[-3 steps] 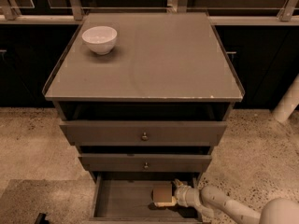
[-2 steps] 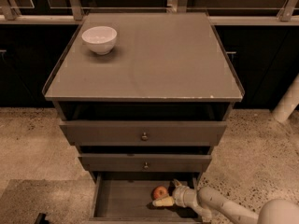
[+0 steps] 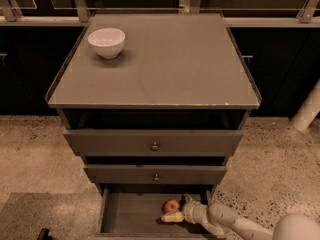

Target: Pick apple from bottom drawer and place on counter

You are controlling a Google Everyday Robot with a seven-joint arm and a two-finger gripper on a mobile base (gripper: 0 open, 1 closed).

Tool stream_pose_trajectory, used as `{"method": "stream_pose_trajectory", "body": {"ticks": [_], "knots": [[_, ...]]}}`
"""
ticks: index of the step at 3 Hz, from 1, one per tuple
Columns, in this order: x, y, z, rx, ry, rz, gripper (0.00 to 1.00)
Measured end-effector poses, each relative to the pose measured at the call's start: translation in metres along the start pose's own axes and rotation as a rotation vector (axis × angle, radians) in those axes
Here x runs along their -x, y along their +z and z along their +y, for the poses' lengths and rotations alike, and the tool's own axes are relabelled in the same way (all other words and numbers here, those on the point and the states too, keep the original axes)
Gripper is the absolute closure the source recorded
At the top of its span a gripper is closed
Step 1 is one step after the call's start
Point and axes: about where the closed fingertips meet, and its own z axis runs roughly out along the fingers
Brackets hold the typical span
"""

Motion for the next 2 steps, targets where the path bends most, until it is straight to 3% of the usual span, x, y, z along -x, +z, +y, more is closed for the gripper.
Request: {"method": "stream_pose_trajectory", "body": {"ticks": [2], "knots": [[-0.0134, 0.0074, -0.0022, -0.027, 0.0, 0.034, 0.0]]}}
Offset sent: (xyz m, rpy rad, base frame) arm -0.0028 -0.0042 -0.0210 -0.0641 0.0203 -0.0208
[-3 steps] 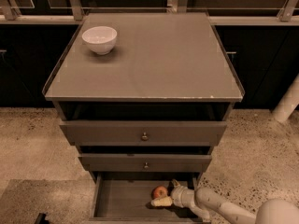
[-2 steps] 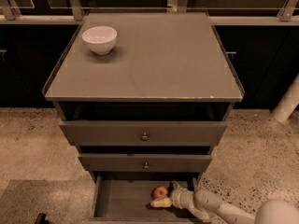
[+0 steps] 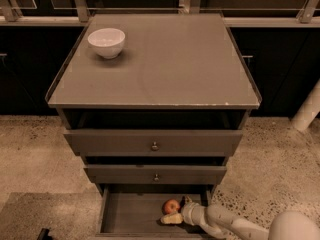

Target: Pick apple from bottom drawer and place on counter

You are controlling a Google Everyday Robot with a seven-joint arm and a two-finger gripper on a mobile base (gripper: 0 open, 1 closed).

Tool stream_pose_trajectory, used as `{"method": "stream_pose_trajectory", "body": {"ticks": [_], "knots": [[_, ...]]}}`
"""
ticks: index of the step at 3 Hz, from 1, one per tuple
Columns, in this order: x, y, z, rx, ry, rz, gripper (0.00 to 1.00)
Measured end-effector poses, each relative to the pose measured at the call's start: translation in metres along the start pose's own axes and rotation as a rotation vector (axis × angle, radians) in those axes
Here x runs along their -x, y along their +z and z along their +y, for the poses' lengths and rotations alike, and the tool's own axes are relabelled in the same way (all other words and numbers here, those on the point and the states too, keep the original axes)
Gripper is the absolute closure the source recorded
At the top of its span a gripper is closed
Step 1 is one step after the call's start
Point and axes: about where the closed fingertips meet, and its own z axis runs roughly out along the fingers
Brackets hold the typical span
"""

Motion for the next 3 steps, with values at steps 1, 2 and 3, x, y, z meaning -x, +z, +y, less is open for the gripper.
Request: {"method": "stream_pose_trajectory", "body": {"ticks": [1, 2, 3], "knots": [[-0.0027, 0.0032, 0.0031, 0.003, 0.008, 0.012, 0.19], [-0.0027, 0.0032, 0.0031, 0.003, 0.008, 0.012, 0.42], [-0.0027, 0.0032, 0.0032, 0.003, 0.008, 0.012, 0.65]]}}
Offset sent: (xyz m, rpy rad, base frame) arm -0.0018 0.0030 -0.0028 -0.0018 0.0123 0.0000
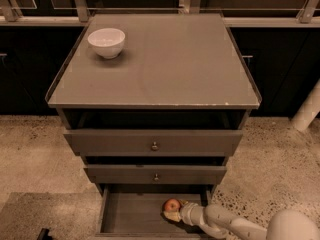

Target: Pick apple from bottom drawer and place on counter

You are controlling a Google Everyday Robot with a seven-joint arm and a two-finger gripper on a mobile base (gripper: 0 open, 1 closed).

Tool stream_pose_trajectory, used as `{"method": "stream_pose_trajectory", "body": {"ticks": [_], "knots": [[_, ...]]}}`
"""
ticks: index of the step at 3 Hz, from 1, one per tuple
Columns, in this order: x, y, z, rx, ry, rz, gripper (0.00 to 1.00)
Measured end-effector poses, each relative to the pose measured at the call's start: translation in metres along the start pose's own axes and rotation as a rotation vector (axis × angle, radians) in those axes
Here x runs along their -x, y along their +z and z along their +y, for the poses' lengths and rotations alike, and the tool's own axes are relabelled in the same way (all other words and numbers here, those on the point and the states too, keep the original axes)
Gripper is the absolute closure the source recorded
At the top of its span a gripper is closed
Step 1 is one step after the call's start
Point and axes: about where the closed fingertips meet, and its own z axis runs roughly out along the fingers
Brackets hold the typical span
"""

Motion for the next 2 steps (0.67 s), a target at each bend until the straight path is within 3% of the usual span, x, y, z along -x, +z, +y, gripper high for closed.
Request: {"method": "stream_pose_trajectory", "body": {"ticks": [1, 2], "knots": [[0.0, 0.0, 0.0, 0.0, 0.0, 0.0, 0.89], [0.0003, 0.0012, 0.0046, 0.006, 0.002, 0.012, 1.0]]}}
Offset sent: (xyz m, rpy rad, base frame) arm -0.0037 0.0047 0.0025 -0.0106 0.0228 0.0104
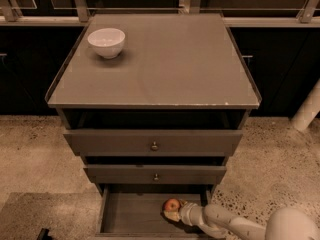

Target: Pick apple from bottom drawer and place on counter

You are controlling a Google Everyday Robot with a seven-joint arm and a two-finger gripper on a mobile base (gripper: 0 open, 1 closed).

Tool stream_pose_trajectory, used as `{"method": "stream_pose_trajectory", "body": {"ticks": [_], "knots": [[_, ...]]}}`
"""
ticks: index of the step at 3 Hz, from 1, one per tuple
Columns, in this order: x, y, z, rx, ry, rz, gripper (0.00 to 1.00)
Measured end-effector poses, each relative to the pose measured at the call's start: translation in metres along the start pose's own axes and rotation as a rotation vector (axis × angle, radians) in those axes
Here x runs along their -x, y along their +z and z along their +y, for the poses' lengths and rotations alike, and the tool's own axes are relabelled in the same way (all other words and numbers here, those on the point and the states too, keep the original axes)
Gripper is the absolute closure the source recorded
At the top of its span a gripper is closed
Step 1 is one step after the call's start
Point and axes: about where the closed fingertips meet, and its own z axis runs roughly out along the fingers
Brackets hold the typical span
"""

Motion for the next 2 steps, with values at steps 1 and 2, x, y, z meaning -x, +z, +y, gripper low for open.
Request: {"method": "stream_pose_trajectory", "body": {"ticks": [1, 2], "knots": [[0.005, -0.016, 0.015, 0.017, 0.0, 0.051, 1.0], [0.024, -0.054, 0.035, -0.007, 0.013, 0.081, 1.0]]}}
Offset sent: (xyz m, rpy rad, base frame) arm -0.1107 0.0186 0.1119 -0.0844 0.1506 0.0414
